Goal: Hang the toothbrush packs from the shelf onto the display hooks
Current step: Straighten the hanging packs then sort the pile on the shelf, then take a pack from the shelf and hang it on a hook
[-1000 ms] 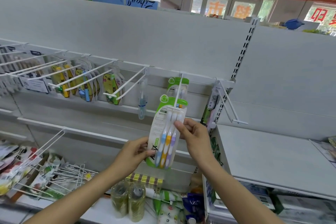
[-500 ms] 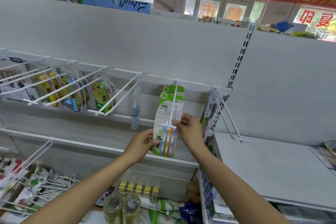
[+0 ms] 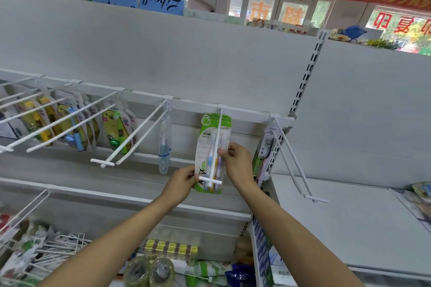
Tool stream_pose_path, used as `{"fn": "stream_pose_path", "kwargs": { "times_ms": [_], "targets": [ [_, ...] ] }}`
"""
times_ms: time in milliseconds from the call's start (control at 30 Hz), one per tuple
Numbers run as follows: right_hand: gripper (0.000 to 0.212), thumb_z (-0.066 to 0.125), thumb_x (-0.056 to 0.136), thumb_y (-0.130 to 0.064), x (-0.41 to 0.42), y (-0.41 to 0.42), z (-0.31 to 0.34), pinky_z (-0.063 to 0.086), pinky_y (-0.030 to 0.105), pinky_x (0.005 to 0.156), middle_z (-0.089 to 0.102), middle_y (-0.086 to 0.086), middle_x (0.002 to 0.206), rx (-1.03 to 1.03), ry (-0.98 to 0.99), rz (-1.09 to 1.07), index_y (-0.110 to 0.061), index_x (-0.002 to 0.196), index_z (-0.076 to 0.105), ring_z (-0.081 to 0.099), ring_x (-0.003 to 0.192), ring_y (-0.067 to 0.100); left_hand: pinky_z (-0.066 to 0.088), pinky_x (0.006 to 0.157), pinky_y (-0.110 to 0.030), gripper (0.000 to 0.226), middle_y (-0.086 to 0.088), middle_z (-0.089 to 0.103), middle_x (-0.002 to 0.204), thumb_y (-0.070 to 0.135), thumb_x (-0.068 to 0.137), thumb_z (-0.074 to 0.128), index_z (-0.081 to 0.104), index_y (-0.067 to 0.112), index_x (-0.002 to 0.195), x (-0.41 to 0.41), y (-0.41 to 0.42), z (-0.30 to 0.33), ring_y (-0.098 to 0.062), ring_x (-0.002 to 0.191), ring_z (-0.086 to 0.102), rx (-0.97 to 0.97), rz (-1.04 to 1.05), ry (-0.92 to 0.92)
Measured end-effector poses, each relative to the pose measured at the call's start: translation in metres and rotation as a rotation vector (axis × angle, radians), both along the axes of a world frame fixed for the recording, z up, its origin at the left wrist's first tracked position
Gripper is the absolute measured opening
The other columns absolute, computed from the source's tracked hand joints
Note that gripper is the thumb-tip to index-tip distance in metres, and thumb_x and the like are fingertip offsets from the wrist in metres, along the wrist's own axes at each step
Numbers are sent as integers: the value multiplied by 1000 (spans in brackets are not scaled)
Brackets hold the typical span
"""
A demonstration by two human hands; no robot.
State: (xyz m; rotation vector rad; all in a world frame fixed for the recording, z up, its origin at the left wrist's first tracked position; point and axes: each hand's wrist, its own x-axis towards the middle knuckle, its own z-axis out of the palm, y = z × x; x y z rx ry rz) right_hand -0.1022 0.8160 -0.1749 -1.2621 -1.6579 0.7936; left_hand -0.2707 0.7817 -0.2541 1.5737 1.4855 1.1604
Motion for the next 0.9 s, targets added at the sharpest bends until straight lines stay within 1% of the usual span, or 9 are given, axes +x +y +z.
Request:
{"fn": "stream_pose_path", "kwargs": {
  "times_ms": [100,200,300,367,500,600,667,800,900],
  "targets": [
    [24,64,91,-16,-1,0,-1,46,28,60,66,2,68,-25,-16,-7,-17,67,60,62,64,15,56,79,-30,19,12,74,92,16,97,60,68,25,113,0,-2,-1,-5,87,68,23,28,61],
    [15,68,91,-27,4,-1,0,54,32,69,72,3,82,-61,-64,11,-12,87,69,68,77,17,53,72,-38,18,3,66,89,25,96,59,60,19,113,0,-8,3,-18,80,64,61,137,255],
    [34,69,91,-33,23,-10,-1,49,19,72,70,1,99,-55,-174,4,-10,116,65,65,88,14,52,80,-37,37,-2,61,111,25,92,62,52,18,127,-4,-20,5,-22,98,62,85,189,374],
    [40,67,92,-31,41,-16,-4,53,28,86,71,4,108,-5,-282,-4,-9,126,60,66,99,17,52,85,-36,46,-4,59,123,25,90,65,50,16,133,-6,-31,2,-23,108,61,135,194,485],
    [39,59,98,-26,87,-37,-14,50,36,97,66,5,125,155,-511,79,-13,134,55,62,112,20,48,85,-35,40,-9,61,123,25,92,64,57,13,129,-1,-49,8,-30,110,60,245,122,733],
    [35,54,99,-28,124,-53,-19,52,36,88,64,5,125,269,-711,119,-17,132,55,61,110,25,50,91,-33,42,1,62,125,38,91,47,59,22,128,7,-54,12,-22,112,59,370,-12,839],
    [31,55,98,-29,149,-64,-19,50,35,82,66,5,119,326,-804,127,-18,127,58,62,106,26,50,94,-32,42,3,62,125,40,91,46,60,24,127,19,-55,13,-18,114,58,441,-73,879],
    [41,66,91,-26,206,-87,-22,52,33,88,65,1,125,489,-840,129,-20,130,57,61,112,22,41,101,-26,41,6,62,126,39,89,54,60,26,128,67,-60,24,-11,118,53,552,-192,891],
    [44,64,92,-32,253,-100,-23,49,32,96,61,-1,133,513,-865,116,-19,133,57,58,120,20,40,104,-26,41,11,59,128,41,92,59,57,30,132,114,-66,30,-8,120,53,584,-286,893]
  ]
}}
